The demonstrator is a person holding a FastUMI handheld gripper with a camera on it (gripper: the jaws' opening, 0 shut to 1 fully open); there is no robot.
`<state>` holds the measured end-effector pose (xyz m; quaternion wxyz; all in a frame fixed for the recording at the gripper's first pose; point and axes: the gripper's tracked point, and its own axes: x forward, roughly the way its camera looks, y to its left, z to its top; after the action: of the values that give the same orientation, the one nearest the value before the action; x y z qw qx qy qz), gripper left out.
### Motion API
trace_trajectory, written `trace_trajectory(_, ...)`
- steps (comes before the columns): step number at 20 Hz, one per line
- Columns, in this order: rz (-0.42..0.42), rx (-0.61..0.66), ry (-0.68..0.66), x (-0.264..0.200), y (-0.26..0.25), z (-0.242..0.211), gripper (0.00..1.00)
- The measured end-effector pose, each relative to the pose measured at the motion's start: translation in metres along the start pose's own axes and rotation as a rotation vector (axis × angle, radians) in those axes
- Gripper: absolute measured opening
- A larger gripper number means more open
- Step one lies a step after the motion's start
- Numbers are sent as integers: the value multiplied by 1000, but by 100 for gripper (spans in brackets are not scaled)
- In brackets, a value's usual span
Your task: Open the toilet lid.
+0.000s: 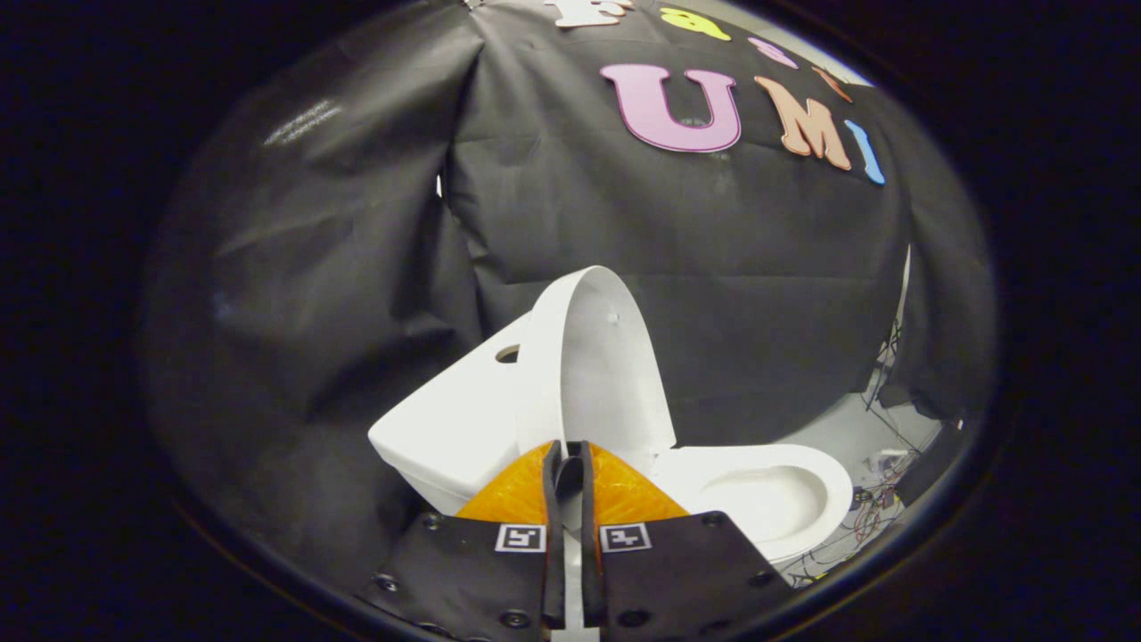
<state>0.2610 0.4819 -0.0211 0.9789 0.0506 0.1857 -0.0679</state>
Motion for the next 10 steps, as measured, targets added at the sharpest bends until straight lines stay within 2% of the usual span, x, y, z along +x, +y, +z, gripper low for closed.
trace_trajectory(6, -79, -120, -5, 1, 10, 1, 8)
trace_trajectory(10, -40, -181, -20, -2, 19, -1, 43)
